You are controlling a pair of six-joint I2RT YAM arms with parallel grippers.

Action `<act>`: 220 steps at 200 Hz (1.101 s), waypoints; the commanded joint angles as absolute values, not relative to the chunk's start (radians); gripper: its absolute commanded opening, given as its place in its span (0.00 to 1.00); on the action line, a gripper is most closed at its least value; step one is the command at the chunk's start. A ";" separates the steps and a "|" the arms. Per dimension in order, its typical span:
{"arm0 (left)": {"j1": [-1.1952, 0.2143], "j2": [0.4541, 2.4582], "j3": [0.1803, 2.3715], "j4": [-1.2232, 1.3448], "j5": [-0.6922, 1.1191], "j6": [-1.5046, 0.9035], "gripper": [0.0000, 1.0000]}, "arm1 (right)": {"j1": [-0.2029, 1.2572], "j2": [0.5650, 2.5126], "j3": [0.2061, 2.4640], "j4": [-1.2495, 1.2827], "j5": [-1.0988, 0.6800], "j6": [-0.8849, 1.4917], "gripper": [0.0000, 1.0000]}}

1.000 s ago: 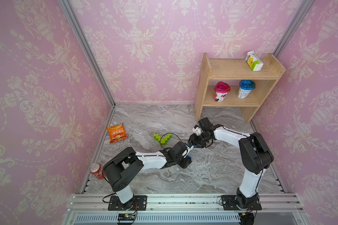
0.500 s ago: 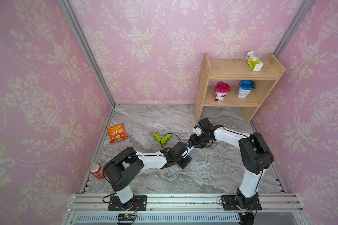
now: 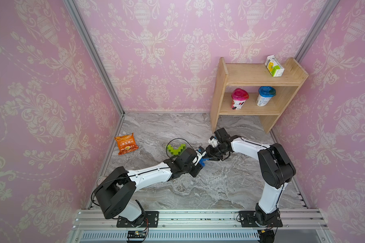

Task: Assemble the letter v with lego
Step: Pick up the lego brick from the center of the board, then assemble the lego brick with the lego brick.

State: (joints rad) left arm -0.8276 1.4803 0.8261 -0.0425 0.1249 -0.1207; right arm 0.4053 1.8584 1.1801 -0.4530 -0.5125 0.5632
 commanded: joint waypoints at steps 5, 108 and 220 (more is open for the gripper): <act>-0.754 1.439 0.866 -0.175 0.171 -0.007 0.29 | 0.401 1.842 1.223 -0.522 -0.463 0.530 0.46; -0.592 1.621 1.069 -0.335 0.471 0.435 0.33 | 0.401 1.888 1.300 -0.589 -0.507 0.433 0.44; -0.513 1.756 1.220 -0.512 0.562 0.726 0.29 | 0.400 1.893 1.298 -0.573 -0.532 0.412 0.44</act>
State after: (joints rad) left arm -0.5255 1.7340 1.1965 -0.4675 0.5453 0.6281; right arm 0.4053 1.8835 1.2839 -0.5629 -0.5117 0.4397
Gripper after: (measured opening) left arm 0.356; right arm 0.442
